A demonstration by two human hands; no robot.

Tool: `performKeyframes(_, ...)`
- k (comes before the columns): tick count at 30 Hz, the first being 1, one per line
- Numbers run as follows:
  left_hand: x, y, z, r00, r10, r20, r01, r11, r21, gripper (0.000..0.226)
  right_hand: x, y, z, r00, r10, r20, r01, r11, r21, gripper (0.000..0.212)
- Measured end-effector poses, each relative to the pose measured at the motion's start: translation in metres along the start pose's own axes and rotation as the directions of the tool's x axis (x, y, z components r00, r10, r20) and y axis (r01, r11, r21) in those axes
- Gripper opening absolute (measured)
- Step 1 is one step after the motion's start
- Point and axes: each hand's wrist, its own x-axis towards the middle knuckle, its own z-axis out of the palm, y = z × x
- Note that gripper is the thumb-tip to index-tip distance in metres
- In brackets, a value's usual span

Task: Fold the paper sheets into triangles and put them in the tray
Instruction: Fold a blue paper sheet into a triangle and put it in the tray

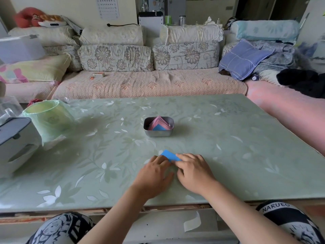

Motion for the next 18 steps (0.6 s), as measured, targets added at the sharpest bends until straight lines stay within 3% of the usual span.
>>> performKeyframes(6, 0.006, 0.004, 0.0, 0.997, -0.042, 0.072, 0.029, 0.984, 0.174, 0.046, -0.003, 0.011, -0.007, 0.993, 0.109, -0.051, -0.108, 0.994, 0.021, 0.039)
performKeyframes(12, 0.013, 0.003, -0.001, 0.996, -0.062, 0.063, 0.054, 0.991, 0.12, 0.04, -0.008, 0.025, -0.013, 0.975, 0.197, -0.105, -0.191, 0.979, 0.067, 0.032)
performKeyframes(18, 0.019, -0.009, 0.004, 0.993, -0.084, 0.08, 0.084, 0.996, 0.003, 0.035, 0.0, 0.029, -0.006, 0.965, 0.201, -0.17, -0.179, 0.974, 0.14, 0.023)
